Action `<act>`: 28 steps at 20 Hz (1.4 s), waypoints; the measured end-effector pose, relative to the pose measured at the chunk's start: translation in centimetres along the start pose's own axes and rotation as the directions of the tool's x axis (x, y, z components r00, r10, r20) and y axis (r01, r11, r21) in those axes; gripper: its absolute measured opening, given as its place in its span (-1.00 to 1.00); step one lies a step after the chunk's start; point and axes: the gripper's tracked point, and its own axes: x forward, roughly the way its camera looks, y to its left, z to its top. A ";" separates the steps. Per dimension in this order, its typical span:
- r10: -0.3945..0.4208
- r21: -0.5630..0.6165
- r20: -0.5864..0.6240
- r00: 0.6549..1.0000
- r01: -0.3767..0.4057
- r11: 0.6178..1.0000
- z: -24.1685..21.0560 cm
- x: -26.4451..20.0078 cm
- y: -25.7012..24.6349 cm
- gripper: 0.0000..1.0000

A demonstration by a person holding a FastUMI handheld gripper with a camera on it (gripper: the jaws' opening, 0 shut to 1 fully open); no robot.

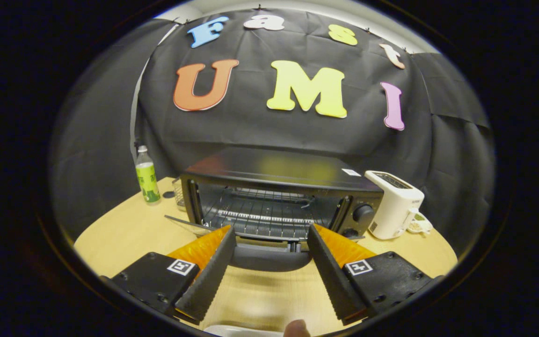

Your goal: Open the toaster oven, put the food inside, and close the toaster oven door.

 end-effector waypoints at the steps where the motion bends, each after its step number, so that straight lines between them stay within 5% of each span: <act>1: 0.005 -0.004 -0.013 1.000 -0.005 1.000 -0.7 -0.4 0.1 1.00; 7: 0.064 -0.051 -0.136 0.989 -0.071 0.996 -5.0 -1.6 0.6 1.00; 13: 0.121 0.040 -0.259 0.958 -0.115 0.993 -8.2 -2.5 1.0 1.00; 21: 0.120 0.059 -0.187 0.975 -0.111 0.992 -6.0 -4.3 -0.3 1.00; 28: 0.152 0.064 -0.018 0.988 -0.150 0.987 -3.3 -11.1 -1.2 1.00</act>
